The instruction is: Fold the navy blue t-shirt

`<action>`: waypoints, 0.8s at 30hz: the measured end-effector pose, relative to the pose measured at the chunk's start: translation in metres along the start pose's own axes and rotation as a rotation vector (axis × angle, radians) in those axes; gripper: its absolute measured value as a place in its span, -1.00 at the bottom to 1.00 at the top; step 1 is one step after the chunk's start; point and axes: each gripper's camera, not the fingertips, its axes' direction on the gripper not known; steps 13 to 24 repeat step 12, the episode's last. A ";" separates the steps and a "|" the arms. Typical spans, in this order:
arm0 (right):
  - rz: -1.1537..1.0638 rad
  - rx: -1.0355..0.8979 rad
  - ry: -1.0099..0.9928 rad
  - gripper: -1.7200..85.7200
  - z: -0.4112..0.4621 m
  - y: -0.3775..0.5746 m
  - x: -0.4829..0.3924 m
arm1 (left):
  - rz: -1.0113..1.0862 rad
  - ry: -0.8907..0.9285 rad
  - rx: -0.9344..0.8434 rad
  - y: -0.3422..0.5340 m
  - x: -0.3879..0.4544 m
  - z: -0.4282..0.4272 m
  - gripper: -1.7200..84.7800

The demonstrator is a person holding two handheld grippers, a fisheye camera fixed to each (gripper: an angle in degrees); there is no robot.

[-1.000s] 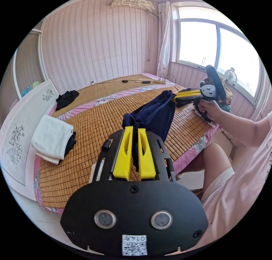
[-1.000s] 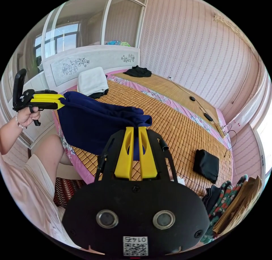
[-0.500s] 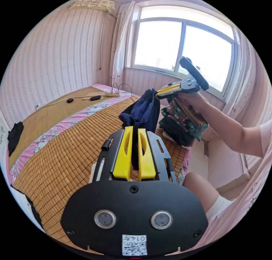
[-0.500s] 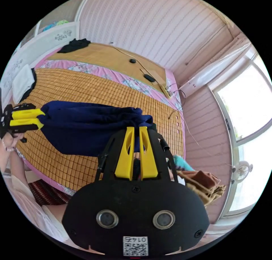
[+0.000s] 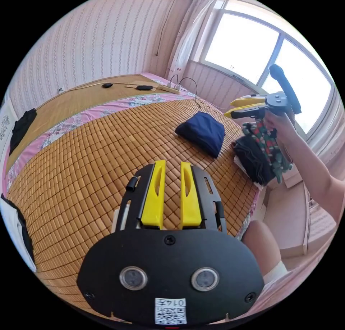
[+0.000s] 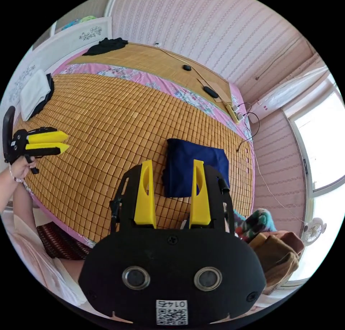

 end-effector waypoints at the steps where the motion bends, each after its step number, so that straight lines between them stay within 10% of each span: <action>1: -0.021 0.005 -0.009 -0.59 -0.004 0.002 -0.016 | 0.004 -0.012 0.000 0.017 -0.001 -0.013 -0.80; 12: -0.412 0.152 -0.067 -0.57 -0.107 -0.011 -0.281 | -0.265 -0.329 0.071 0.305 -0.042 -0.289 -0.80; 24: -0.412 0.152 -0.067 -0.57 -0.107 -0.011 -0.281 | -0.265 -0.329 0.071 0.305 -0.042 -0.289 -0.80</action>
